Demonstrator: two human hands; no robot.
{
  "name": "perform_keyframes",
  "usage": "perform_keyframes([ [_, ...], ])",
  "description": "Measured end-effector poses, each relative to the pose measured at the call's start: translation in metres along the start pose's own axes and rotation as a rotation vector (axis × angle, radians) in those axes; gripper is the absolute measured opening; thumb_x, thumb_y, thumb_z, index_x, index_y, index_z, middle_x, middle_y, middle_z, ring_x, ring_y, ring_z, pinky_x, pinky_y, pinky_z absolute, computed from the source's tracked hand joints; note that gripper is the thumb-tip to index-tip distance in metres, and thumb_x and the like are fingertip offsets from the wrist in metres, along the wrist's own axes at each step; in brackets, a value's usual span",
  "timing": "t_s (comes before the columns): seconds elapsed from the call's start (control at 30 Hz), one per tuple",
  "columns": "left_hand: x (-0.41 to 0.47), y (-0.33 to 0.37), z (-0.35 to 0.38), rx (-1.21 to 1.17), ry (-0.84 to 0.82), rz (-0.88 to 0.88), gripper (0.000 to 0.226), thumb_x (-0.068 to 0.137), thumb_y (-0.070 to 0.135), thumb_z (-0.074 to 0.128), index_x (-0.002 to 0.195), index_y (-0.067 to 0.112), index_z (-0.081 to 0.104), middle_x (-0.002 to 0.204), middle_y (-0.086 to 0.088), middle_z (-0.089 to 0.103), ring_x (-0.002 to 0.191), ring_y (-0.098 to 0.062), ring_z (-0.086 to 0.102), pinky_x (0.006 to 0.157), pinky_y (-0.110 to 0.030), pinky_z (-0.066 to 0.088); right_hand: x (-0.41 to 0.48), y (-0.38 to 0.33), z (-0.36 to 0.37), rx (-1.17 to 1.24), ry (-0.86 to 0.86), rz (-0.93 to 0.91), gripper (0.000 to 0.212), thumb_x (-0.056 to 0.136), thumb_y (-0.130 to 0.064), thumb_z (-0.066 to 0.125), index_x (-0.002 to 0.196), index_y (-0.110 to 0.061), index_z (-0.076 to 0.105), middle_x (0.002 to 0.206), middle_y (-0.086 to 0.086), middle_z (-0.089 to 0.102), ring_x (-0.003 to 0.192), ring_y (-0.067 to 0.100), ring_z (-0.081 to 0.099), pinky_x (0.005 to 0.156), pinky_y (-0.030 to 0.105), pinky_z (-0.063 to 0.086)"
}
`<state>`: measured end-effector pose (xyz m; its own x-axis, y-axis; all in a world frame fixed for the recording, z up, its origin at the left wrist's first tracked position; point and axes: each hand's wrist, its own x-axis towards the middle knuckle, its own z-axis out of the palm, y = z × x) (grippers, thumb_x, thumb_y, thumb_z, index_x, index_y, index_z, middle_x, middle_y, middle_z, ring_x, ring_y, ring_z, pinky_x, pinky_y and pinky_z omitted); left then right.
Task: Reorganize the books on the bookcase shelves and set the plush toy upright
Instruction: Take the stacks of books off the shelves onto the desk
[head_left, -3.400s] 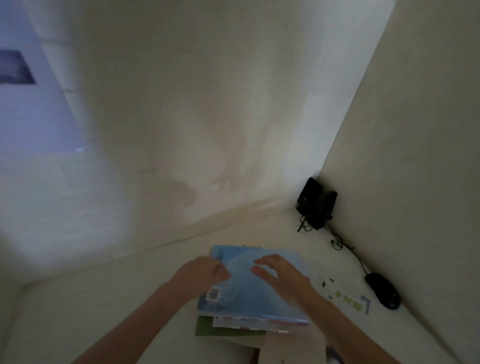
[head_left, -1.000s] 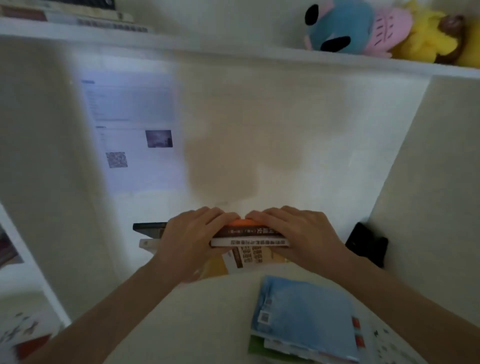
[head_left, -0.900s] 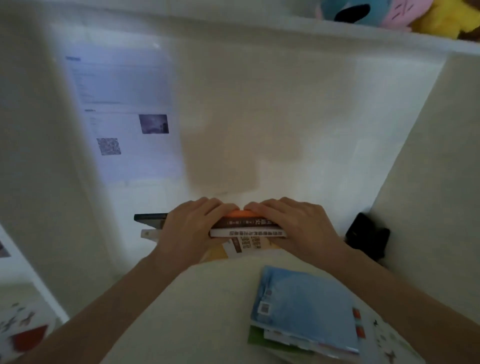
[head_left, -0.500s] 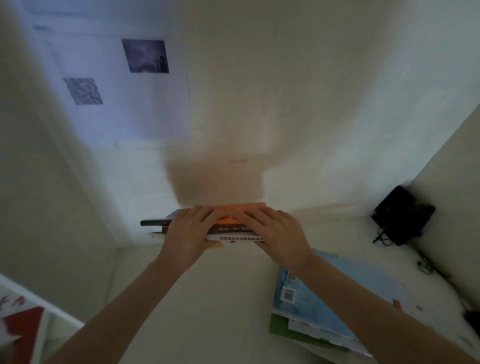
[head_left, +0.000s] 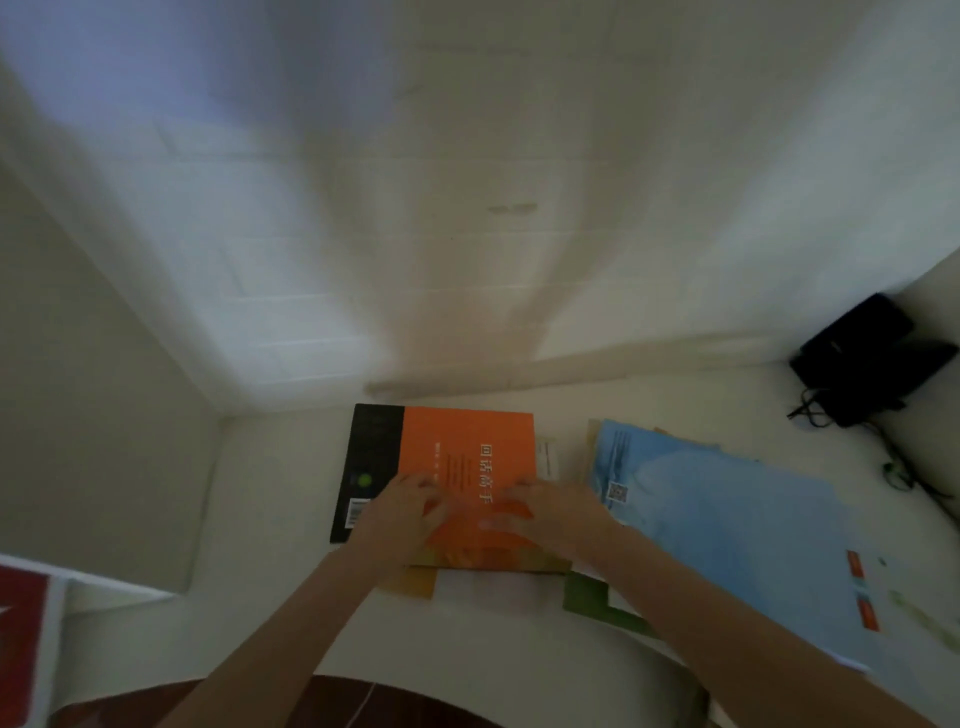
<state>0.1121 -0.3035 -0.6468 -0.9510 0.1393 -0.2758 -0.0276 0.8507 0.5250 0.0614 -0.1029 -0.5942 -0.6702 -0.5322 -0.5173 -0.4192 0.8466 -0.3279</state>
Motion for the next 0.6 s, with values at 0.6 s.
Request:
perform_keyframes([
  [0.6,-0.198,0.15,-0.358,-0.137,0.855,0.23,0.018,0.091,0.017,0.054,0.084,0.028,0.066,0.075,0.018,0.069,0.064,0.001,0.066,0.062,-0.016,0.05,-0.173,-0.247,-0.271,0.144,0.845,-0.822,0.033,0.083,-0.057,0.054,0.105,-0.037,0.067,0.096,-0.021,0.066,0.088,0.001,0.063,0.079,0.031,0.053],
])
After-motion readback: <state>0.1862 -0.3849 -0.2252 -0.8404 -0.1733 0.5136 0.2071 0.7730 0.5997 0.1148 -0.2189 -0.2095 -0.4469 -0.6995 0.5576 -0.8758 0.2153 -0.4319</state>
